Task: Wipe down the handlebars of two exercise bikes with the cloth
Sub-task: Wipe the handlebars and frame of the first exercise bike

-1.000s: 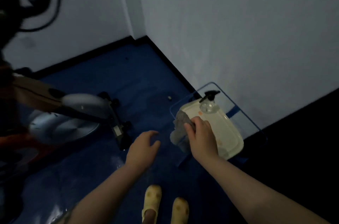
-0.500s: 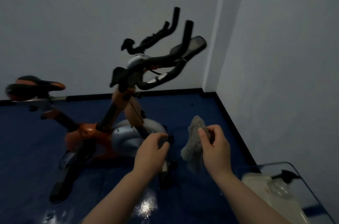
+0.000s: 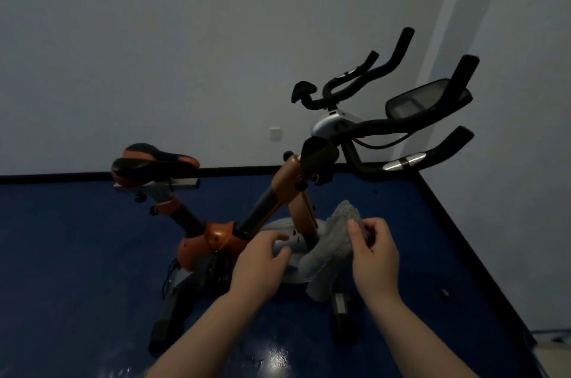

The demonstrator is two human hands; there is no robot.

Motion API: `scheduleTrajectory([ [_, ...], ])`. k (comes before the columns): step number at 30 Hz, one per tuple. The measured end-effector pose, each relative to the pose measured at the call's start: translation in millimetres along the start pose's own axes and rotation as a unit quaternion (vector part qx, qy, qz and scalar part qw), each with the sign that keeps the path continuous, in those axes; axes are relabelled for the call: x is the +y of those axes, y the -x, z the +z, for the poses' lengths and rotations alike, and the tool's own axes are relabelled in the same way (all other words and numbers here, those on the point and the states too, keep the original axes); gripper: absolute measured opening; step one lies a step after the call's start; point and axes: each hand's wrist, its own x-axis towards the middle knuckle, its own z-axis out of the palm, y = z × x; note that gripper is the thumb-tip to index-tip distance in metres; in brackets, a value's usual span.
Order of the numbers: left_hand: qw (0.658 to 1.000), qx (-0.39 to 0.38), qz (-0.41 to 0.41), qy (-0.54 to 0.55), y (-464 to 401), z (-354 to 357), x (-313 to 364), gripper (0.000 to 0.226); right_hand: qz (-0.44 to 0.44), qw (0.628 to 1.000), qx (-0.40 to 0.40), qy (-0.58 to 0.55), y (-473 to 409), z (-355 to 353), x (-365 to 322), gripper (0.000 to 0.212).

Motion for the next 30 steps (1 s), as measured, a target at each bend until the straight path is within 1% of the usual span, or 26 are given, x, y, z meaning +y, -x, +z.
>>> scheduleTrajectory([
  [3, 1.000, -0.006, 0.014, 0.014, -24.7, -15.1, -6.2, 0.028, -0.005, 1.000, 0.022, -0.007, -13.7, 16.3, -12.8, 0.015],
  [7, 0.999, -0.022, 0.037, 0.030, -66.2, -22.7, 3.2, 0.029, -0.018, 0.998, 0.057, -0.015, -42.7, 31.2, -27.5, 0.014],
  [13, 0.996, -0.002, 0.072, 0.050, -132.3, -22.8, 27.3, 0.028, -0.027, 0.995, 0.092, -0.032, -102.6, 45.8, -32.1, 0.014],
  [15, 0.995, 0.004, 0.080, 0.054, -154.9, -23.0, 34.3, 0.024, -0.032, 0.992, 0.113, -0.047, -122.0, 47.5, -34.5, 0.014],
  [19, 0.986, 0.018, 0.104, 0.131, -192.3, -22.6, 50.5, 0.021, -0.074, 0.988, 0.126, -0.050, -156.7, 56.2, -45.9, 0.011],
  [21, 0.981, 0.015, 0.107, 0.164, -207.3, -20.8, 53.1, 0.022, -0.097, 0.989, 0.109, -0.008, -170.4, 65.5, -48.7, 0.011],
  [23, 0.977, 0.001, 0.109, 0.184, -222.1, -18.2, 52.7, 0.023, -0.114, 0.986, 0.088, 0.080, -181.3, 78.1, -44.6, 0.014],
  [26, 0.972, -0.045, 0.102, 0.208, -249.0, -12.3, 47.7, 0.021, -0.152, 0.956, 0.061, 0.244, -185.8, 100.9, -28.6, 0.022],
  [28, 0.968, -0.087, 0.102, 0.214, -266.2, -7.3, 42.3, 0.021, -0.168, 0.939, 0.081, 0.288, -180.6, 110.5, -18.0, 0.027],
  [30, 0.962, -0.132, 0.113, 0.212, -278.5, -4.6, 39.8, 0.022, -0.169, 0.931, 0.121, 0.299, -172.8, 117.2, -15.7, 0.025],
])
